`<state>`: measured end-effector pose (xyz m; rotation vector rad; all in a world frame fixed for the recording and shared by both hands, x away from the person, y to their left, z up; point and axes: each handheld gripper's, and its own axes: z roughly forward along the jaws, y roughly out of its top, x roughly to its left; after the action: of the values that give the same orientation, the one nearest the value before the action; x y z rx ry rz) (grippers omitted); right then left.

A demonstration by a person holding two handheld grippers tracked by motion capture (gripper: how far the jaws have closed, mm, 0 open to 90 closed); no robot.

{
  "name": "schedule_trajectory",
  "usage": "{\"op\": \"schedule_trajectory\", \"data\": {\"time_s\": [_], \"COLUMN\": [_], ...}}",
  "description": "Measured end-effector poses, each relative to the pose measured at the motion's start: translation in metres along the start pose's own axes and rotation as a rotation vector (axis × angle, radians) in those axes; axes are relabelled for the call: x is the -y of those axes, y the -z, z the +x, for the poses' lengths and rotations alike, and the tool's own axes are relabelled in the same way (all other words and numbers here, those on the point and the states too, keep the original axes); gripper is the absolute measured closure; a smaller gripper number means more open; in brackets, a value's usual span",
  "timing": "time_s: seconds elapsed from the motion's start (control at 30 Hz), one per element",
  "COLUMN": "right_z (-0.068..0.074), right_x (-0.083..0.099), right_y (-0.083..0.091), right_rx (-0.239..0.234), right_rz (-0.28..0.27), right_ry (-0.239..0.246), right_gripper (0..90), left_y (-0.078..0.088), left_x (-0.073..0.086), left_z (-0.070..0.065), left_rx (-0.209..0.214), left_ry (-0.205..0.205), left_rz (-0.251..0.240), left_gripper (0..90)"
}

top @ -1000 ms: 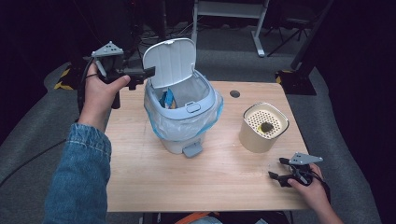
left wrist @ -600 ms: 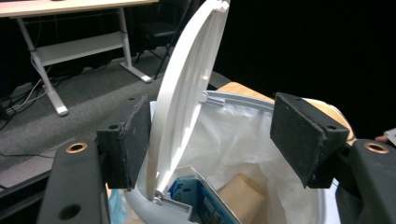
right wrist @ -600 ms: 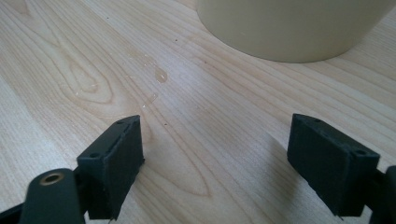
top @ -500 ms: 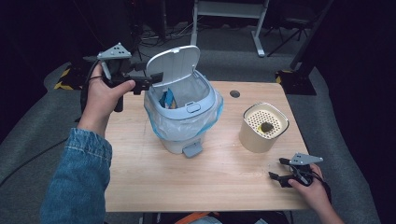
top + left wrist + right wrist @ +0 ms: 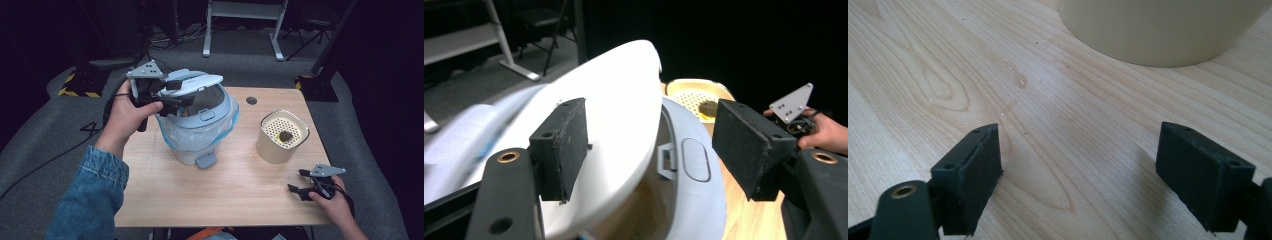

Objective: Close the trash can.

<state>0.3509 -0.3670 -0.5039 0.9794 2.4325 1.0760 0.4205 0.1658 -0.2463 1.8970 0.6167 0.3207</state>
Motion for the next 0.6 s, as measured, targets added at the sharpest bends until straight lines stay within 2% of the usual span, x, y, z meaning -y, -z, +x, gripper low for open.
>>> {"op": "schedule_trajectory", "data": {"time_s": [0.13,0.3,0.43,0.53,0.6], "right_z": [0.000,0.000,0.000,0.000,0.000], "right_x": [0.000,0.000,0.000,0.000,0.000], "right_y": [0.000,0.000,0.000,0.000,0.000], "right_rx": [-0.001,-0.001,-0.001,-0.001,-0.001], "right_rz": [0.000,0.000,0.000,0.000,0.000], "right_ry": [-0.001,-0.001,-0.001,-0.001,-0.001], "right_gripper": [18.5,18.5,18.5,18.5,18.5], "left_y": [-0.014,-0.027,-0.036,-0.040,-0.040], "left_x": [0.003,0.006,0.009,0.010,0.010], "left_z": [-0.003,-0.002,-0.003,-0.003,-0.002], "left_rx": [0.032,0.035,0.015,-0.015,-0.054], "left_ry": [0.009,0.024,0.008,-0.011,-0.022], "left_rz": [0.017,0.053,0.108,0.109,0.114], "left_gripper": [32.6,34.2,35.4,34.0,33.8]}}
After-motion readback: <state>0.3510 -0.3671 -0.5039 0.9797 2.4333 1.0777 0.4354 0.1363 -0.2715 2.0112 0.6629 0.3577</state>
